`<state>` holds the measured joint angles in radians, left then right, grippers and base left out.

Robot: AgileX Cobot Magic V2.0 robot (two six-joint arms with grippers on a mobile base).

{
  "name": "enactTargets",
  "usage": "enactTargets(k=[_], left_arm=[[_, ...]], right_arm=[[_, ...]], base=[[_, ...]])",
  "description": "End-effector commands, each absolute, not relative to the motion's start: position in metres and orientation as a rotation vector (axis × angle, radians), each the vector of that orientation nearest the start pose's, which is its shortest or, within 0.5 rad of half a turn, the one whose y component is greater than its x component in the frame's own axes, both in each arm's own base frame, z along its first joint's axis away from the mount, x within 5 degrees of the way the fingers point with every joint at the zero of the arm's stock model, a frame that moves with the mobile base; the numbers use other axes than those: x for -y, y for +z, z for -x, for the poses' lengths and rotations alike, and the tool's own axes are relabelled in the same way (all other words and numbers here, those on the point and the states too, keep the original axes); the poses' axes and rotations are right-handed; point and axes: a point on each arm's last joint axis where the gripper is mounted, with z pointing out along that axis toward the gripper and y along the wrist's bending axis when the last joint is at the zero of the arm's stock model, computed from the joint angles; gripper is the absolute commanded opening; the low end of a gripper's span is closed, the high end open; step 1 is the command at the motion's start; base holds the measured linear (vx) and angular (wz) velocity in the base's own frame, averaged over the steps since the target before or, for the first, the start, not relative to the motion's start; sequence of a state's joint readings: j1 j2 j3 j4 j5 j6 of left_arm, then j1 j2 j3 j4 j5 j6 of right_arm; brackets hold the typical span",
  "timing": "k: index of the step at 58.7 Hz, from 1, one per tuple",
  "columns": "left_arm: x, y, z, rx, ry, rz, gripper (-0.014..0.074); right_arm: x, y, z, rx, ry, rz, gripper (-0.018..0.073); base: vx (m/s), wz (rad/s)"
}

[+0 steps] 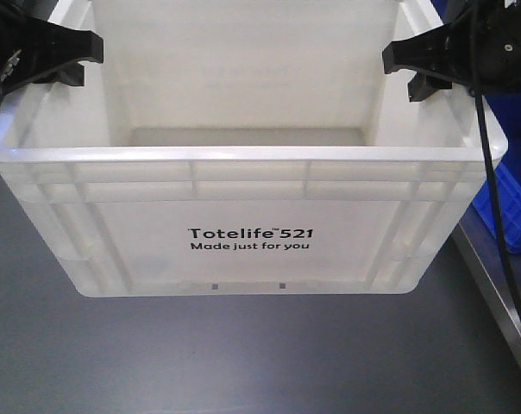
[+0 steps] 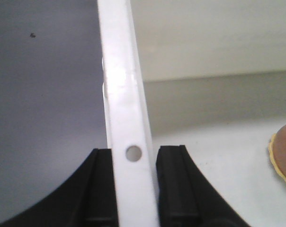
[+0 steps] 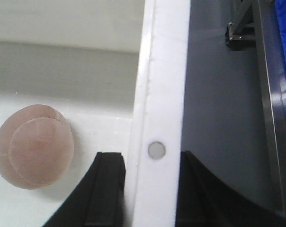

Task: Place moving items into box and shelve
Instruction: 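Carry the tote in both grippers past the blue bins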

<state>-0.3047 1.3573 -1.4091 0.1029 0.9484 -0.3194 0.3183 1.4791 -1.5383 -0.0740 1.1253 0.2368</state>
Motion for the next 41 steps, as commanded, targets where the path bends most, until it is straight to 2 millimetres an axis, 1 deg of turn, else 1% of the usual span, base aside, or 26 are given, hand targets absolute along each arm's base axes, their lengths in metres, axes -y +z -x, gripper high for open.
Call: enactTargets(k=[1, 20, 41], left_arm=[[0.0723, 0.432, -0.2691, -2.171, -0.169, -0.032, 0.0002], [0.0723, 0.432, -0.2691, -2.171, -0.169, -0.032, 0.0002], [0.0723, 0.432, -0.2691, -2.171, -0.169, -0.032, 0.0002]], right_arm=[[-0.0813, 0.4253, -0.2868, -2.359, 0.1, 0.125, -0.0005], [-0.0813, 0.4253, -0.2868, -2.359, 0.1, 0.125, -0.0005], [-0.0813, 0.4253, -0.2868, -2.359, 0.1, 0.125, -0.0005]], base=[[0.4, -0.27], [0.42, -0.16], [0.47, 0.09]])
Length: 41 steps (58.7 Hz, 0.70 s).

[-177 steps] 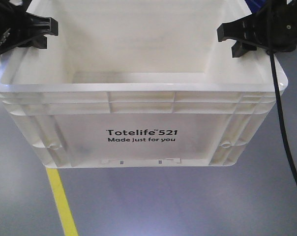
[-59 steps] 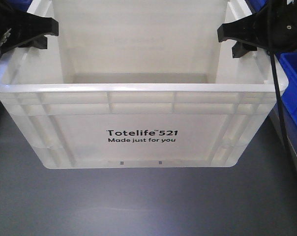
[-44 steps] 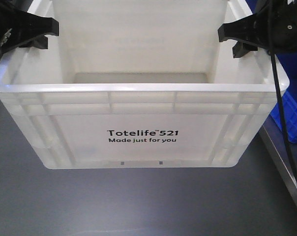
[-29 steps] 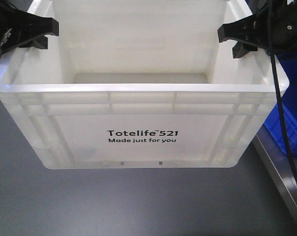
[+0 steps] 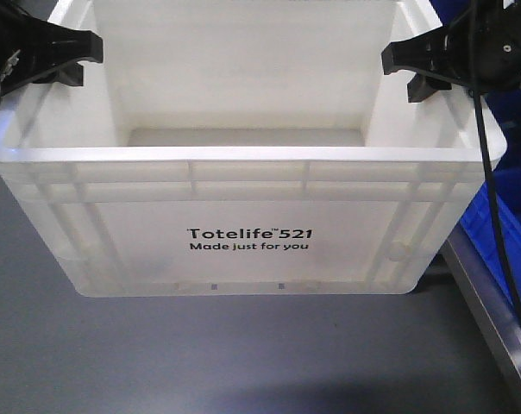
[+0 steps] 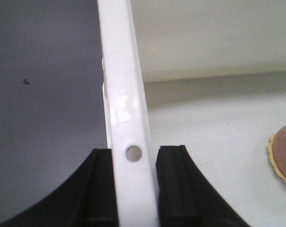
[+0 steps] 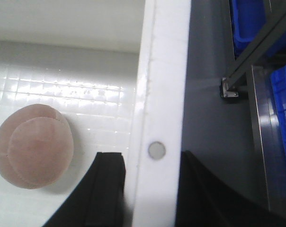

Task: Place moving items into box and shelve
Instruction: 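Carry the tote in both grippers past the blue bins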

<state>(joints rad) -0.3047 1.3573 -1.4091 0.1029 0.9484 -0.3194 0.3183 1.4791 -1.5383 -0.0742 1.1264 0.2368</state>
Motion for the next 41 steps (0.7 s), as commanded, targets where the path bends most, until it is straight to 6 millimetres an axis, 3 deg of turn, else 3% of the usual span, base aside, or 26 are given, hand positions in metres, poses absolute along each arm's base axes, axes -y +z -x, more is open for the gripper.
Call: enactTargets(k=[1, 41], left_arm=[[0.0723, 0.432, -0.2691, -2.171, -0.169, -0.032, 0.0002], [0.0723, 0.432, -0.2691, -2.171, -0.169, -0.032, 0.0002]], right_arm=[[-0.0813, 0.4253, -0.2868, -2.359, 0.1, 0.125, -0.0005], [-0.0812, 0.4253, -0.2868, -2.358, 0.098, 0.125, -0.0005]], base=[[0.48, 0.14], [0.45, 0.08]])
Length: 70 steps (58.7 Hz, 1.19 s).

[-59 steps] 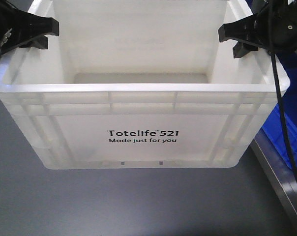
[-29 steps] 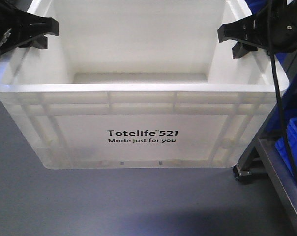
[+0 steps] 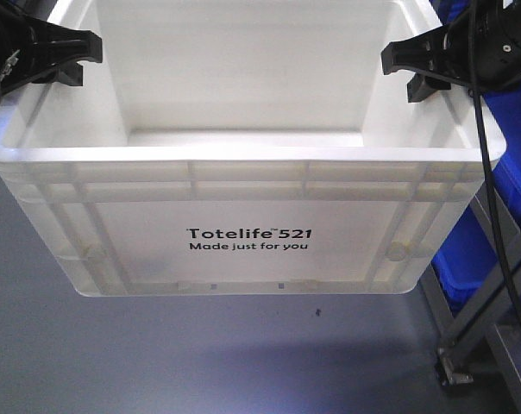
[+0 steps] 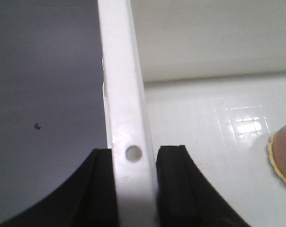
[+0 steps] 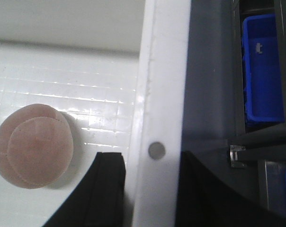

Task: Place moving items into box and shelve
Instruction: 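Carry the tote in both grippers past the blue bins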

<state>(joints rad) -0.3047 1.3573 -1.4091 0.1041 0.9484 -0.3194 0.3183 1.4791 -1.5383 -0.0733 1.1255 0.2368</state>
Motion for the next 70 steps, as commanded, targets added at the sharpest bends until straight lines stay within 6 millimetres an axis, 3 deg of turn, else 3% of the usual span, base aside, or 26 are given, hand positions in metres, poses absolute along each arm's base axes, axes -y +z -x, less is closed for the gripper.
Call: enactTargets(k=[1, 38, 70], left_arm=[[0.0723, 0.432, -0.2691, -2.171, -0.169, -0.032, 0.0002], [0.0723, 0.432, -0.2691, -2.171, -0.169, -0.032, 0.0002], [0.0723, 0.432, -0.2691, -2.171, -0.169, -0.032, 0.0002]], right_arm=[[-0.0812, 0.4253, -0.2868, -2.358, 0.098, 0.125, -0.0005], [-0.0813, 0.4253, -0.2868, -2.358, 0.098, 0.125, -0.0005], [-0.0813, 0.4253, -0.2868, -2.358, 0.098, 0.125, -0.0005]], base=[[0.42, -0.02], [0.41, -0.03], [0.35, 0.22]])
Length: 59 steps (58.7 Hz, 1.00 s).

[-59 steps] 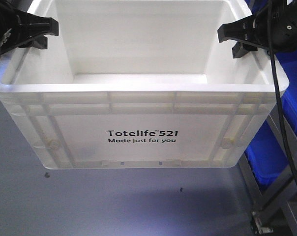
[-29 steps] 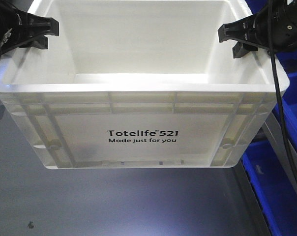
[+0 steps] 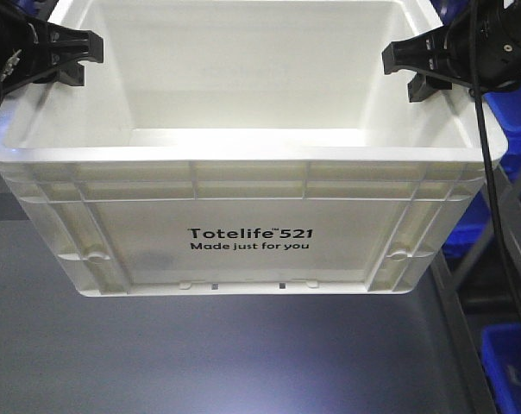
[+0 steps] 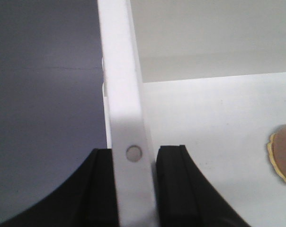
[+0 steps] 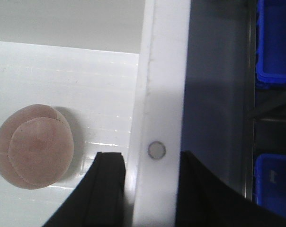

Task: Place moving items into box and shelve
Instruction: 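Carry the tote in both grippers past the blue bins, then hold the tote in both grippers facing the shelf of blue bins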

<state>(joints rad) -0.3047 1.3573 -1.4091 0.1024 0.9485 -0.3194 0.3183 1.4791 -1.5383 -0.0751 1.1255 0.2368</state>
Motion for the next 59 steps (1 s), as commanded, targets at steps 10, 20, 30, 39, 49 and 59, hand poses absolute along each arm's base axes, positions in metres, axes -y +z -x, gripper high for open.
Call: enactTargets(k=[10, 20, 30, 39, 49, 59], left_arm=[[0.0723, 0.432, -0.2691, -2.171, -0.169, -0.032, 0.0002], [0.0723, 0.432, -0.2691, -2.171, -0.169, -0.032, 0.0002], [0.0723, 0.432, -0.2691, -2.171, -0.169, -0.032, 0.0002], [0.0723, 0.432, -0.2691, -2.171, -0.169, -0.032, 0.0002], [0.0723, 0.432, -0.2691, -2.171, -0.169, -0.032, 0.0002], [0.0723, 0.432, -0.2691, -2.171, -0.169, -0.032, 0.0002]], right_arm=[[-0.0813, 0.4253, -0.2868, -2.358, 0.098, 0.125, -0.0005], [-0.0813, 0.4253, -0.2868, -2.358, 0.098, 0.125, -0.0005], [-0.0813, 0.4253, -0.2868, -2.358, 0.098, 0.125, -0.0005], [-0.0812, 0.4253, -0.2868, -2.359, 0.098, 0.125, -0.0005], [-0.0812, 0.4253, -0.2868, -2.359, 0.098, 0.125, -0.0005], [-0.0812, 0.4253, -0.2868, -2.359, 0.098, 0.125, -0.0005]], base=[[0.28, 0.38], [0.24, 0.45], [0.21, 0.51], [0.18, 0.55], [0.15, 0.57], [0.13, 0.55]])
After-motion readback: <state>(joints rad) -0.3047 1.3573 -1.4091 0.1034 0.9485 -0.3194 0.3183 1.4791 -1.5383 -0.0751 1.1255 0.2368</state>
